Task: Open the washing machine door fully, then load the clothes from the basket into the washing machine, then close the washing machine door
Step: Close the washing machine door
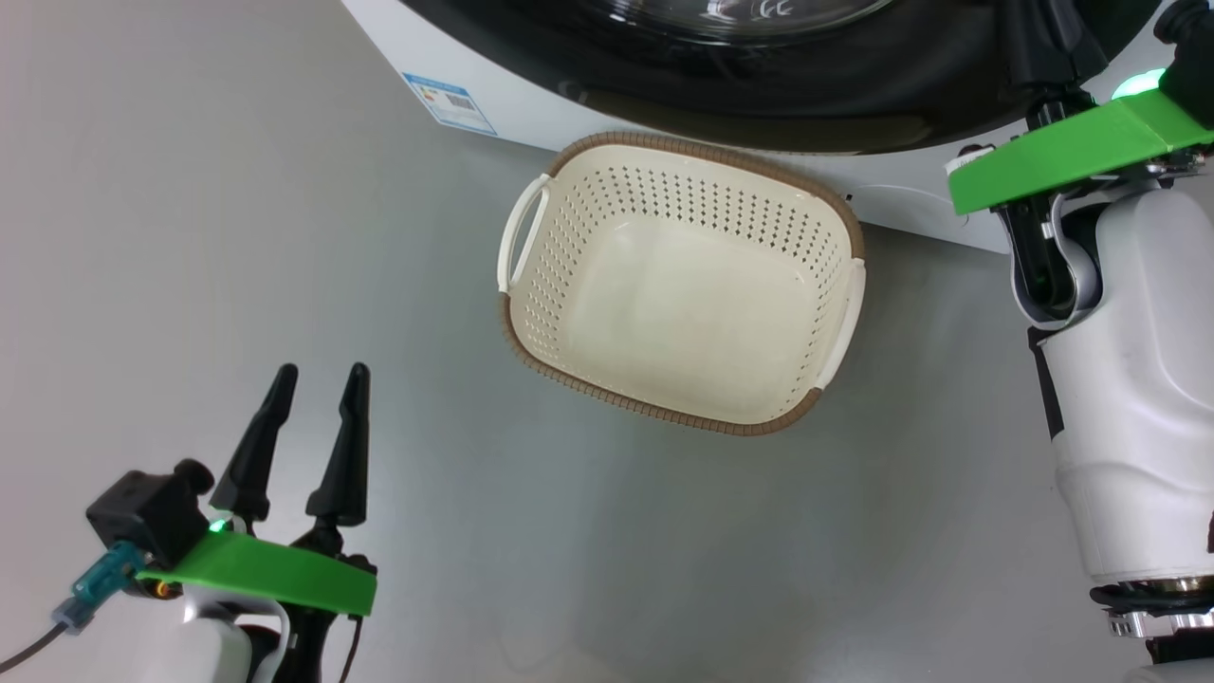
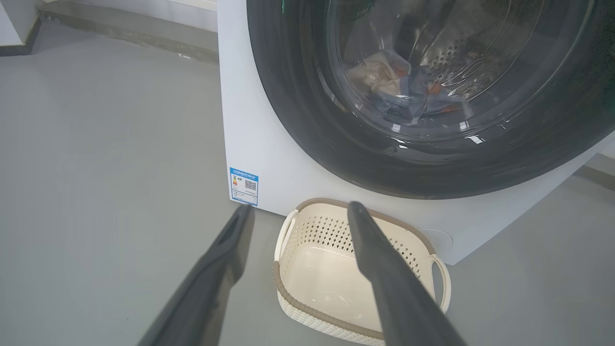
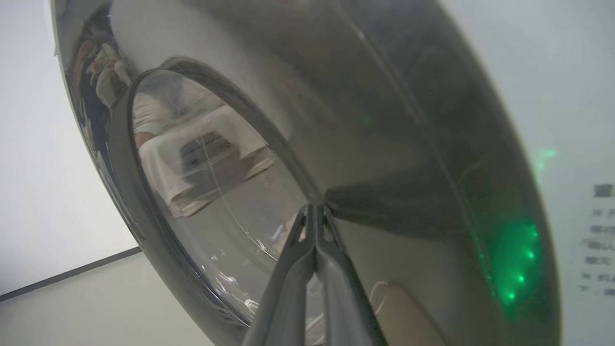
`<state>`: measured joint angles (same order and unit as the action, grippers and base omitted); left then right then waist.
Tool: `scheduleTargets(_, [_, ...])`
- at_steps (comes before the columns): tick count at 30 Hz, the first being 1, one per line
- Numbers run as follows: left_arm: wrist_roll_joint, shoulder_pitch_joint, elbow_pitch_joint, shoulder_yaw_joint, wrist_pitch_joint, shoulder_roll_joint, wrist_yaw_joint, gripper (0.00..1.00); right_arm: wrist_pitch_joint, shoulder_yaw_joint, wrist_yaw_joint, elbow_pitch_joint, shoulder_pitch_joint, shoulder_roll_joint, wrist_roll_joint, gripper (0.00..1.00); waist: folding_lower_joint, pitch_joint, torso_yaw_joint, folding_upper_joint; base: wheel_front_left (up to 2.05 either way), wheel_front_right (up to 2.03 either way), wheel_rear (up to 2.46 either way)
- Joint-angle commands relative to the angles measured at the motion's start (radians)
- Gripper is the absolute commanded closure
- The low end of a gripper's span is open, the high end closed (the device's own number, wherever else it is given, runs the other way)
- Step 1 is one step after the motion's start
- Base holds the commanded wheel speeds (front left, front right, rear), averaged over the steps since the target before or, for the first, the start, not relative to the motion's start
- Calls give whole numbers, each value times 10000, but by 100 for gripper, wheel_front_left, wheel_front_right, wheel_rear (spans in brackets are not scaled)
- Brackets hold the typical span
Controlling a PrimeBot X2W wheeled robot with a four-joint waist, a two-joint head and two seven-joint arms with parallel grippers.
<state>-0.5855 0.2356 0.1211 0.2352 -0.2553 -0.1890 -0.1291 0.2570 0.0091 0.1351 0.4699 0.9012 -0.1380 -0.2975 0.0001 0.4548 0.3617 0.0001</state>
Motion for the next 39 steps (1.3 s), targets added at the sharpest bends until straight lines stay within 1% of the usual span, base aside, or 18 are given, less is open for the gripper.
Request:
scheduleTargets(1, [-41, 294, -238, -354, -65, -280, -16, 0, 48, -78, -44, -232, 357, 72, 59, 100, -1, 35, 19, -1, 0, 0, 0])
scheduleTargets(7, [-74, 399, -244, -356, -65, -298, -16, 0, 48, -182, -44, -204, 551, 150, 199, 100, -1, 179, 20, -1, 0, 0, 0])
scheduleTargets(11, [-66, 388, -175, -365, -65, -311, -16, 0, 48, 27, -44, -143, 475, 193, 198, 100, -1, 64, -17, -1, 0, 0, 0])
scheduleTargets(20, [34, 33, 69, -452, -65, -385, -16, 0, 48, 692, -44, 14, -647, 228, -84, 100, -1, -683, -247, -1, 0, 0, 0])
scheduleTargets(21, [47, -16, 95, -463, -65, -400, -16, 0, 48, 780, -44, 10, -798, 234, -129, 90, -1, -774, -281, -1, 0, 0, 0])
scheduleTargets(22, [61, -64, 120, -474, -65, -418, -16, 0, 48, 841, -44, -21, -945, 242, -177, 69, -1, -865, -318, -1, 0, 0, 0])
scheduleTargets(23, [76, -109, 143, -494, -65, -439, -16, 0, 48, 918, -44, -25, -1087, 248, -229, 55, -1, -949, -359, -1, 0, 0, 0])
scheduleTargets(24, [76, -109, 143, -494, -65, -439, -16, 0, 48, 918, -44, -25, -1087, 248, -229, 55, -1, -949, -359, -1, 0, 0, 0])
scheduleTargets(25, [91, -150, 168, -521, -65, -461, -16, 0, 48, 1008, -44, -17, -1227, 253, -285, 45, -1, -1033, -401, -1, 0, 0, 0])
scheduleTargets(27, [125, -231, 214, -582, -65, -500, -16, 0, 48, 1133, -44, -44, -1501, 259, -369, 1, -1, -1203, -481, -1, 0, 0, 0])
scheduleTargets(32, [209, -474, 349, -714, -65, -629, -16, 0, 48, 1387, -44, -93, -2173, 253, -549, 0, -1, -1682, -709, -1, 0, 0, 0])
scheduleTargets(39, [318, -869, 552, -836, -65, -868, -16, 0, 48, 1493, -44, -279, -3328, 241, -734, 0, -1, -2420, -1110, -1, 0, 0, 0])
